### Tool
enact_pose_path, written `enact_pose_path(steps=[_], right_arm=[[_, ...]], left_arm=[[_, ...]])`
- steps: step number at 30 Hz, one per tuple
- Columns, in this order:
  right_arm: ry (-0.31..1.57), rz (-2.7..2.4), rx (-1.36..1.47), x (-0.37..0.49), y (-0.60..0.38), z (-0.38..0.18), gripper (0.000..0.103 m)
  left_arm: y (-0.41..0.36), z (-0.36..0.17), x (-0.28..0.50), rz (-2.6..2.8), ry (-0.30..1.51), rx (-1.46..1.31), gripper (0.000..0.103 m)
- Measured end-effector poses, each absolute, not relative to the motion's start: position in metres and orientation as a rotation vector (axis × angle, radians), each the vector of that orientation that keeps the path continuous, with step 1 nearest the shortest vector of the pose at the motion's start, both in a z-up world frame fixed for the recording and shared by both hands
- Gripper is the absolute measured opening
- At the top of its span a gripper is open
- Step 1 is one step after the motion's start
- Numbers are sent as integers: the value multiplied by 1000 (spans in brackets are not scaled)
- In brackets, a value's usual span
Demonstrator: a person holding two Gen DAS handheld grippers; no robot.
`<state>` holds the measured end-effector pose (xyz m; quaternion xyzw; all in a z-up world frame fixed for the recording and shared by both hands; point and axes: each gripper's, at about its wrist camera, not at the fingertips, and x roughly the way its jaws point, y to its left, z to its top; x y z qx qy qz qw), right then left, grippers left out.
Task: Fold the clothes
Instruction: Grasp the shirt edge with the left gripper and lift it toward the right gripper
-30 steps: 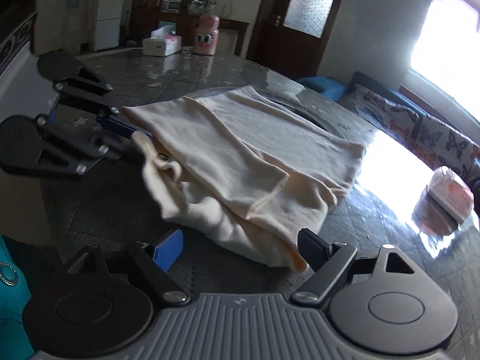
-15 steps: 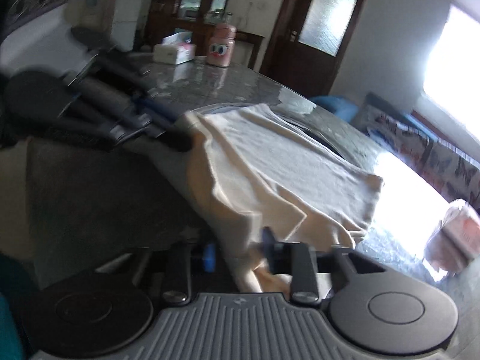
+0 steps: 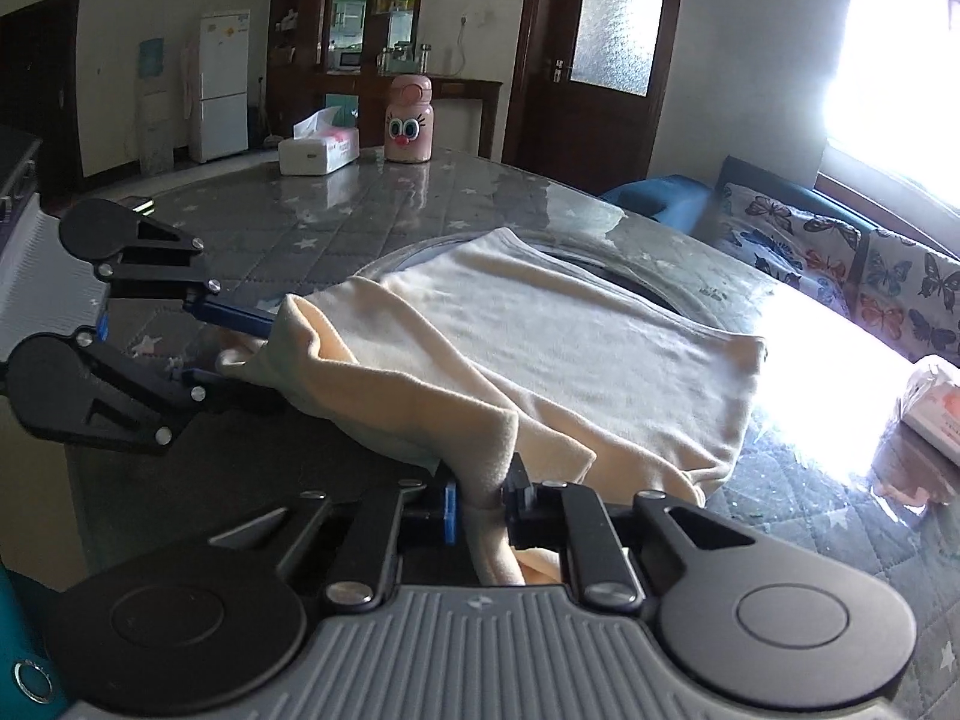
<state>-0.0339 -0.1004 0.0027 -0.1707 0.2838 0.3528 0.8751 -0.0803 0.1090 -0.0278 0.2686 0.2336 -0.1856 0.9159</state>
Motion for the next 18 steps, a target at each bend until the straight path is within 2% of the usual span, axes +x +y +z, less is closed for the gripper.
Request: enact_pose_path(steps=[1,4,11,18], right_arm=[[589,736,-354,-35,-101,3,11],[571,740,-349,-42,-101,6,10],[540,781,-343,-66,-112,27,10],[586,865,-336,-118,-130,64,10]], left_arm=[[112,-27,-79,-385,488,539,16],[120,-20,-82,-388,482,491,12],[125,1,-108,-425,468,442,11],[128,35,-165,-493,488,401,11]])
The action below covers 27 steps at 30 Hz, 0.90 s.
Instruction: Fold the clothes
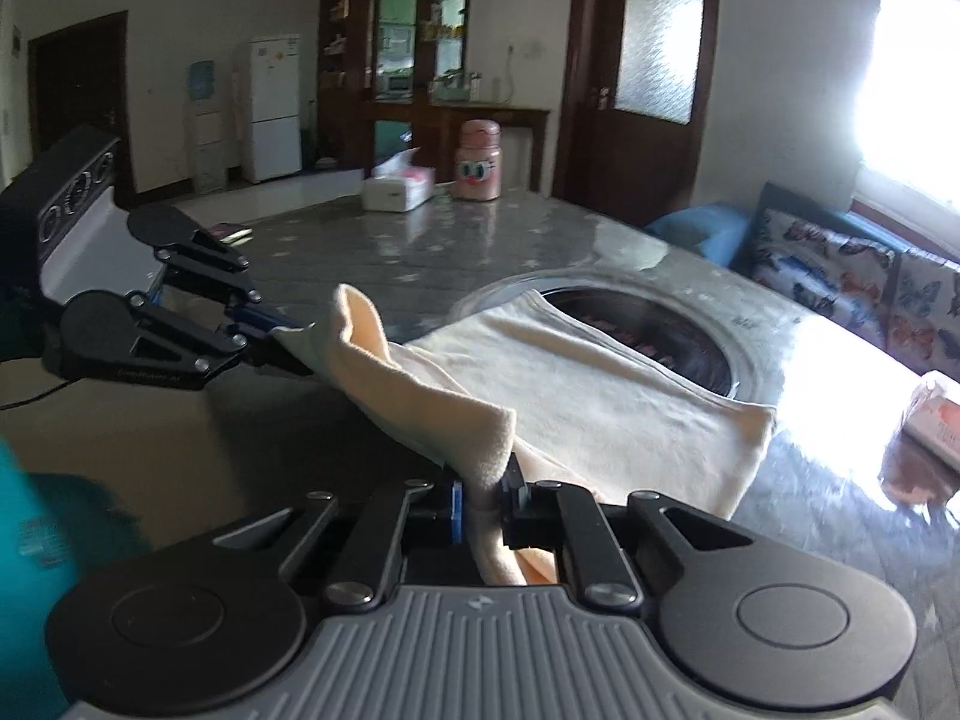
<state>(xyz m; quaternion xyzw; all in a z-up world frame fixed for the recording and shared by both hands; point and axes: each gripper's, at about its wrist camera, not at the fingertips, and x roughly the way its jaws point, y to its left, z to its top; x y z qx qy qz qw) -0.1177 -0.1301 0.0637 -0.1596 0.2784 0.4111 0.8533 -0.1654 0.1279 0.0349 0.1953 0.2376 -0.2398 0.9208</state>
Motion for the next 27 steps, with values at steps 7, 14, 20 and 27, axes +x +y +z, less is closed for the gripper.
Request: enact_pose_path(steps=[7,14,20,27], right_arm=[[620,887,-361,-140,-136,88,10],[609,811,-317,-86,-137,93,9],[632,748,-319,-20,-127,83,9],[709,624,-227,43,-117,24,19]], left_arm=[[120,52,-181,-529,478,423,11],[116,51,-123,-505,449,422,11],[113,36,-44,-481,499,389,11],[109,-7,18,-383,608,346,15]])
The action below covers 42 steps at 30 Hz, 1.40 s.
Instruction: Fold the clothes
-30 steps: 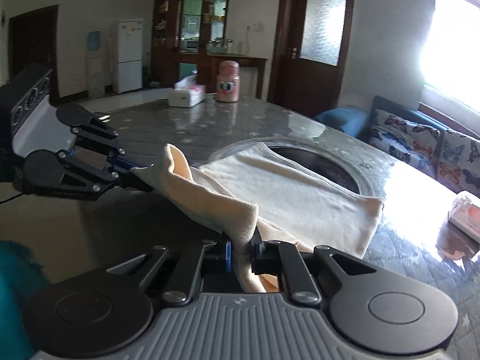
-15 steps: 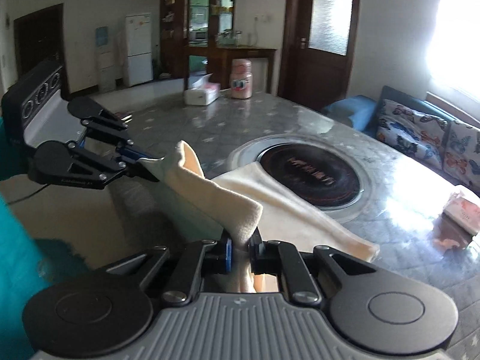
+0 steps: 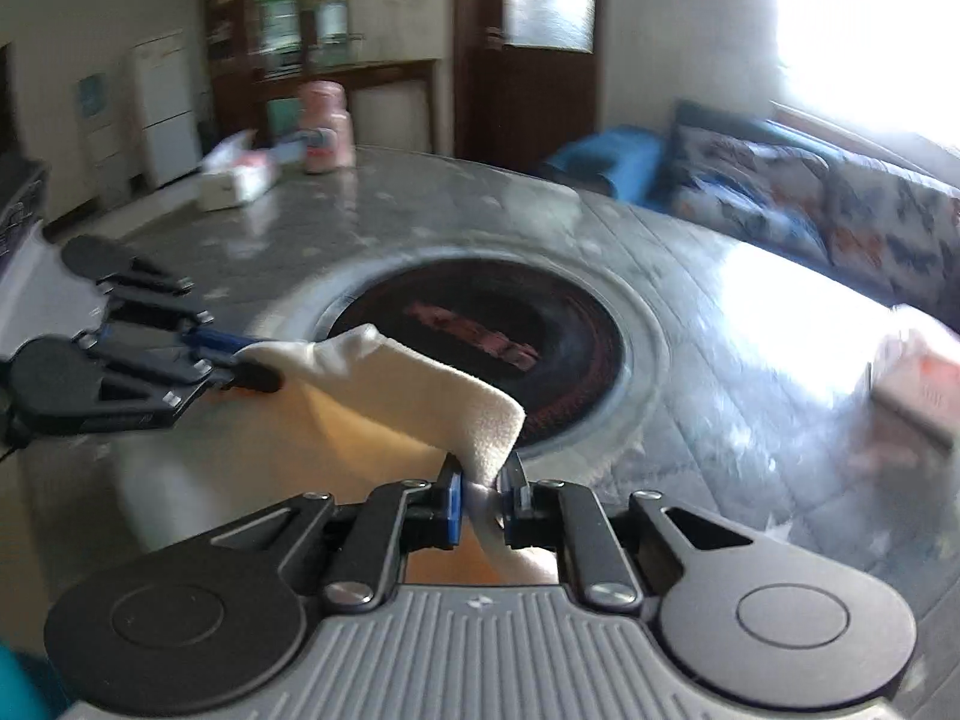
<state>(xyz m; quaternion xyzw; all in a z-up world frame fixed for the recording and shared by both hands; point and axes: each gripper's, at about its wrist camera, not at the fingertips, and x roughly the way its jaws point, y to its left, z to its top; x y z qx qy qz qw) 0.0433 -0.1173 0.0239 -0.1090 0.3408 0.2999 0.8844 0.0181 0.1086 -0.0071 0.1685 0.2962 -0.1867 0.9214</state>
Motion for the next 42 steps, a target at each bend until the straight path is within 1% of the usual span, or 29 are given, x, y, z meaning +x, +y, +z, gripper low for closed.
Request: enact_pose_path(steps=[3,4,5,8,16,22,25,29,34,36,42], right_arm=[[702,553,-189,50,-118,2,22],[697,536,-173,50,-120,0,26],[693,520,-143,48,-125,0,27],[660,466,-92,37,-140,6,29],[617,435,-73,-6,-160,11,28],[663,398,-64,-2,-165,-3,28],[674,368,-46,4,-167,-11,24],[657,346,-28,6,-168,-7,25],[624,432,-26,8,-153,6,24],[627,461,-36,12,-142,5,23],[670,466,-71,31,-122,-7,22]], left_arm=[[109,-16,24,-345,620,327,20],[110,-15,23,-335,614,321,22],[111,-14,23,-322,608,317,24],[114,-12,24,-279,605,287,28],[113,9,8,-191,550,193,28],[100,15,-10,-277,556,104,28],[91,7,-13,-282,581,129,28],[97,-1,-5,-264,625,97,28],[99,4,6,-294,618,52,25],[97,3,14,-300,631,39,25],[99,-8,36,-267,681,15,25]])
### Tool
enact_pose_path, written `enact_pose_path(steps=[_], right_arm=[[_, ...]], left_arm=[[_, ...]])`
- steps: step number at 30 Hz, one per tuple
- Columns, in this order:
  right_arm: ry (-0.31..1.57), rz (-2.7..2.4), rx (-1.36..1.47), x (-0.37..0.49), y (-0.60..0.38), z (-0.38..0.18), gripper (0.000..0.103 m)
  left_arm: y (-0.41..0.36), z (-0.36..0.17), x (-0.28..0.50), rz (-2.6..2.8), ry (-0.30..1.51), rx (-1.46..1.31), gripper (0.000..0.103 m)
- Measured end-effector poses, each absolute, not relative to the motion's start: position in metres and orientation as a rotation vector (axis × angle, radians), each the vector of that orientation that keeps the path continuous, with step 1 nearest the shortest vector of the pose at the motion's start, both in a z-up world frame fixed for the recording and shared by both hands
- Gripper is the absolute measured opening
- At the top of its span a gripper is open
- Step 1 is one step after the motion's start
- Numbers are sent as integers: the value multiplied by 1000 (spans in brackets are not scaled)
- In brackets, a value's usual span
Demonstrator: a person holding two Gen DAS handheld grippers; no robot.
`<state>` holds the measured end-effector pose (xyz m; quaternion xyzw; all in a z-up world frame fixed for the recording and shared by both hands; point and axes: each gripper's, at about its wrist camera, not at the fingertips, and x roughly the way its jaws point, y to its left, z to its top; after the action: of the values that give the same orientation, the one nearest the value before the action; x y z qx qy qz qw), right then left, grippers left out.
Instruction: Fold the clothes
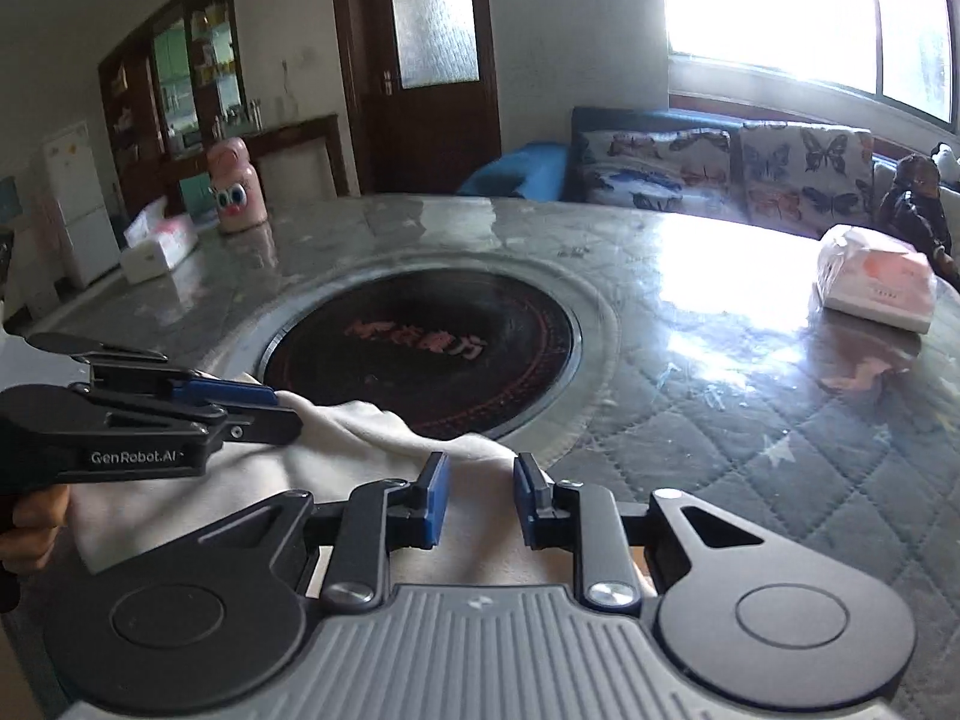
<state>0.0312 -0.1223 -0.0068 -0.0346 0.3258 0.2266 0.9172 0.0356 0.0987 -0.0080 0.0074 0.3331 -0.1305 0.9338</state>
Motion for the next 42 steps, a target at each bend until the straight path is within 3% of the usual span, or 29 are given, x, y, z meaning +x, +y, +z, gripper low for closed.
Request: enact_pose_path(steps=[9,16,21,25,42], right_arm=[[652,454,-110,22,-118,-4,25],[622,534,-130,0,-103,8,48],[621,584,-173,-22,-93,4,58],[592,610,-202,-41,-87,-2,72],[530,506,-250,-60,-92,-9,86]], left_arm=[[101,-4,27,-258,659,-8,27],[103,11,-5,-278,612,-25,30],[99,11,-30,-305,604,2,30],[98,6,-44,-309,595,18,38],[104,-12,-48,-269,611,14,47]])
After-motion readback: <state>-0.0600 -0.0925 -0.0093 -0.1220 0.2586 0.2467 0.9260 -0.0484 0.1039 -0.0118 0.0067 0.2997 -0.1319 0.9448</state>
